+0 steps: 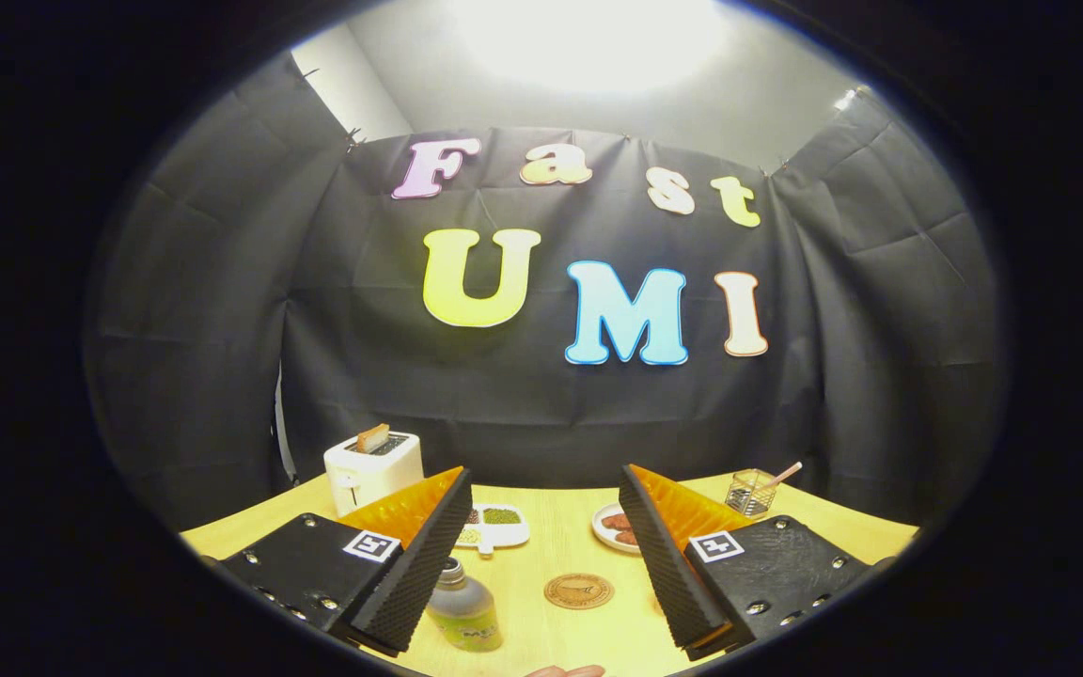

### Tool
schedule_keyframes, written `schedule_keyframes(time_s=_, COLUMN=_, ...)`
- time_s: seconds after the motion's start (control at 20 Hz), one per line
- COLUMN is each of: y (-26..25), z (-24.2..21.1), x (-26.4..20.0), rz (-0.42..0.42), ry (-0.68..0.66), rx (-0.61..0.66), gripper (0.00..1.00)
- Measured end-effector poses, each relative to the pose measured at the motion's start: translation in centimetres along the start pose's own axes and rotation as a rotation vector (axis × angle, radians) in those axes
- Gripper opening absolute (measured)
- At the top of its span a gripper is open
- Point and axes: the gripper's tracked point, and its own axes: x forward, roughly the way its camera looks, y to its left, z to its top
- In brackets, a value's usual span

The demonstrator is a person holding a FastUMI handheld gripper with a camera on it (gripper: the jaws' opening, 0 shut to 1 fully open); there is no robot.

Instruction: Take the bottle from table, then pour the juice into the cup, finally place the bottle on the coaster

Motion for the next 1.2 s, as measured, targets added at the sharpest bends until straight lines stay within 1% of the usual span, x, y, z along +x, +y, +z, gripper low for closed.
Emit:
schedule_keyframes(time_s=0.2, y=2.6, z=-3.2, x=0.3, rz=0.046, ry=0.023, rx=-0.029, gripper=0.96)
schedule_keyframes(time_s=0.55, y=6.1, z=-8.5, x=1.8, rz=0.086, ry=0.054, rx=-0.038, gripper=0.96)
schedule_keyframes(time_s=0.7, y=6.2, z=-10.4, x=2.4, rz=0.076, ry=0.083, rx=-0.082, gripper=0.97)
schedule_keyframes(time_s=0.8, y=6.8, z=-11.8, x=2.8, rz=0.089, ry=0.098, rx=-0.078, gripper=0.97)
schedule_keyframes(time_s=0.95, y=6.5, z=-13.1, x=3.2, rz=0.082, ry=0.108, rx=-0.075, gripper=0.97)
schedule_keyframes(time_s=1.1, y=6.7, z=-15.1, x=3.5, rz=0.096, ry=0.151, rx=-0.068, gripper=0.97)
schedule_keyframes(time_s=1.2, y=6.8, z=-15.4, x=3.5, rz=0.108, ry=0.152, rx=-0.053, gripper=0.97)
